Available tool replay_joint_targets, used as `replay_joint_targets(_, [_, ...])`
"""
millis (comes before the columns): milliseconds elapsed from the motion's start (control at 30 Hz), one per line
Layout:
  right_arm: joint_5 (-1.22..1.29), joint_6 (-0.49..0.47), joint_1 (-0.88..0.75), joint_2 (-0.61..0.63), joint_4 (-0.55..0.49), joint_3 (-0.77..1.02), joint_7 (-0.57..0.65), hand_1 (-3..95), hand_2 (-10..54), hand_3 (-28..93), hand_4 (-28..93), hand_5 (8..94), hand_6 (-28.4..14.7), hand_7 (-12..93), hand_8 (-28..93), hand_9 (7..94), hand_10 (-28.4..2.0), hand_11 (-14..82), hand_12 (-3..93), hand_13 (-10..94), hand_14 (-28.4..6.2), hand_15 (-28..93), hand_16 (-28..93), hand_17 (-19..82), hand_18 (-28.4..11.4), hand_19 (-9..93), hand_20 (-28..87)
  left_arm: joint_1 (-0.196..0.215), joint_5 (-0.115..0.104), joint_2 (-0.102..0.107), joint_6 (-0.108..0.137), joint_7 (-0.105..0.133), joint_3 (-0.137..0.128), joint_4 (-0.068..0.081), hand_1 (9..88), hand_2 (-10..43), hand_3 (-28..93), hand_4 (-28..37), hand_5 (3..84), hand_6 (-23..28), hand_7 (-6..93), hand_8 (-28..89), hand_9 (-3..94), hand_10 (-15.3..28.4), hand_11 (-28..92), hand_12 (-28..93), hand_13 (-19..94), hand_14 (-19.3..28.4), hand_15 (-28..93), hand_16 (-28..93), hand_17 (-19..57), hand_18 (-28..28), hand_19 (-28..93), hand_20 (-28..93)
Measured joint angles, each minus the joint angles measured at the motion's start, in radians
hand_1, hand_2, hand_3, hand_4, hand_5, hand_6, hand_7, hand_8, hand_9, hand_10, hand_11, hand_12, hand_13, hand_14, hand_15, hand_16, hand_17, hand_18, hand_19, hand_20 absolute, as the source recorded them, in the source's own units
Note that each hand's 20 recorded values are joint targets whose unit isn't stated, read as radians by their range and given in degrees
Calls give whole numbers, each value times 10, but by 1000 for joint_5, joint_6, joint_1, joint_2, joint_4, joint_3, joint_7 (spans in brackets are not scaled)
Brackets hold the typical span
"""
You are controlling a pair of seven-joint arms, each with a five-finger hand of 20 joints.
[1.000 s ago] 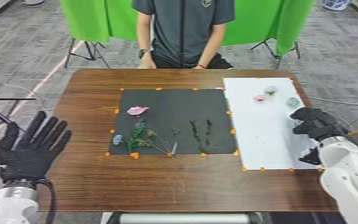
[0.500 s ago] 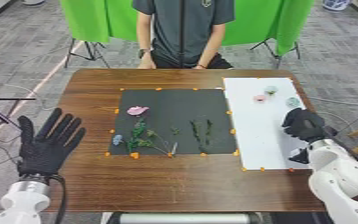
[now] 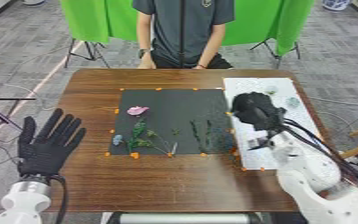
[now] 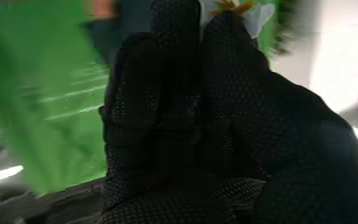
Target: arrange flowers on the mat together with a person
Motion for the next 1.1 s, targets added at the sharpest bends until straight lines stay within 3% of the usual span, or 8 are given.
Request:
replay_joint_targets(267, [18, -135, 212, -133, 2, -224, -28, 643, -95, 659, -283, 628, 20, 425, -33, 786, -68, 113, 420, 757, 12, 251, 422, 556, -5, 823, 50, -2, 7, 0, 12, 0, 5, 0, 265, 141, 620, -283, 389, 121, 49, -106, 276, 140, 155, 40, 192, 105, 155, -78, -35, 103, 249, 96])
replay_joint_targets(533, [-80, -130, 286, -240, 36, -389, -62, 635, -95, 662, -283, 628, 18, 427, -34, 782, -68, 115, 422, 754, 11, 254, 421, 560, -9, 815, 47, -18, 5, 3, 28, 1, 24, 5, 264, 142, 627, -283, 381, 79, 81, -102, 268, 132, 166, 35, 201, 107, 166, -76, -40, 107, 257, 98])
replay_joint_targets(767, [-168, -120, 348, -315, 191, -485, -102, 635, -95, 663, -283, 625, 18, 426, -36, 780, -68, 116, 422, 751, 12, 255, 422, 558, -9, 816, 49, -69, 4, 11, 38, -5, 48, 36, 263, 143, 629, -283, 382, 77, 85, -104, 270, 132, 168, 35, 208, 112, 173, -74, -44, 114, 264, 100])
replay_joint_targets(900, [-192, -118, 366, -347, 265, -509, -96, 634, -95, 664, -283, 620, 16, 424, -40, 771, -69, 115, 421, 745, 10, 255, 422, 561, -9, 817, 47, -80, 3, 14, 39, -8, 52, 37, 258, 144, 636, -283, 381, 76, 86, -103, 271, 133, 170, 36, 219, 123, 189, -68, -49, 119, 273, 105])
replay_joint_targets(1100, [-189, -154, 333, -346, 223, -502, -28, 632, -95, 665, -283, 611, 14, 421, -42, 763, -70, 113, 416, 733, 8, 254, 420, 559, -12, 818, 45, -78, 3, 16, 39, -17, 51, 35, 256, 142, 640, -283, 383, 75, 86, -103, 276, 137, 170, 37, 225, 125, 193, -66, -51, 123, 279, 105])
